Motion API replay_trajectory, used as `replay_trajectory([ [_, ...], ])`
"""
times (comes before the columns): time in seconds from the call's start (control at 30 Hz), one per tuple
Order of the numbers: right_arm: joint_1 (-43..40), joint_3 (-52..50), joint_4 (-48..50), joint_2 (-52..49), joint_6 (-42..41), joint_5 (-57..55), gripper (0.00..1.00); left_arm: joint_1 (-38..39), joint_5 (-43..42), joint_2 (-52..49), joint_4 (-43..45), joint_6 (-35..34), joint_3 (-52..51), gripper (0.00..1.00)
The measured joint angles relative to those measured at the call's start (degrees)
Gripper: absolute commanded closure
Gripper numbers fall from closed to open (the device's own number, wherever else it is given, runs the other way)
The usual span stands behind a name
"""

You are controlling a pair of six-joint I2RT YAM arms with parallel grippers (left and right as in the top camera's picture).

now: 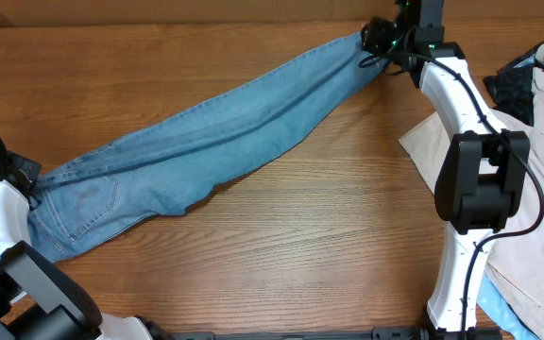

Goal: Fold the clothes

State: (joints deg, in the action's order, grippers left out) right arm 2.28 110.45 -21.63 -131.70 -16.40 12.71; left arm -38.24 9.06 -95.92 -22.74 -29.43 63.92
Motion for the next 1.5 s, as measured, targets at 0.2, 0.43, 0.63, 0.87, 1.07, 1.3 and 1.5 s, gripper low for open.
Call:
replay_trajectory([
  [0.2, -0.04, 0.11, -6.49, 0.0, -0.07, 0.26, 0.44, 0.0, 0.2, 0.0, 0.0, 1.57, 0.0, 0.92],
  [0.43, -0.66, 0.11, -12.55, 0.0, 2.25, -3.98, 0.43, 0.0, 1.66, 0.0, 0.48, 2.62, 0.0, 0.9],
  [0.63, -1.14, 0.11, -12.2, -0.83, 3.8, -5.53, 0.43, 0.0, 3.23, 0.0, 0.26, 2.64, 0.0, 0.9],
  [0.87, -1.14, 0.0, -9.68, -6.19, 4.44, -5.66, 0.42, 0.0, 3.61, 0.0, 0.0, 2.67, 0.0, 0.87],
  [1.07, -1.11, -0.26, -6.43, -8.07, 4.44, -5.22, 0.43, 0.0, 3.67, 0.0, 0.02, 2.67, 0.0, 0.85],
  [1.3, -1.11, -0.26, -1.05, -9.7, 4.37, -1.75, 0.59, 0.0, 3.72, 0.0, 0.04, 2.67, 0.0, 0.83],
  [1.5, -1.09, -0.26, -1.97, -10.29, 3.48, -1.46, 0.96, 0.0, 3.89, 0.0, 0.13, 2.64, 0.0, 0.94],
])
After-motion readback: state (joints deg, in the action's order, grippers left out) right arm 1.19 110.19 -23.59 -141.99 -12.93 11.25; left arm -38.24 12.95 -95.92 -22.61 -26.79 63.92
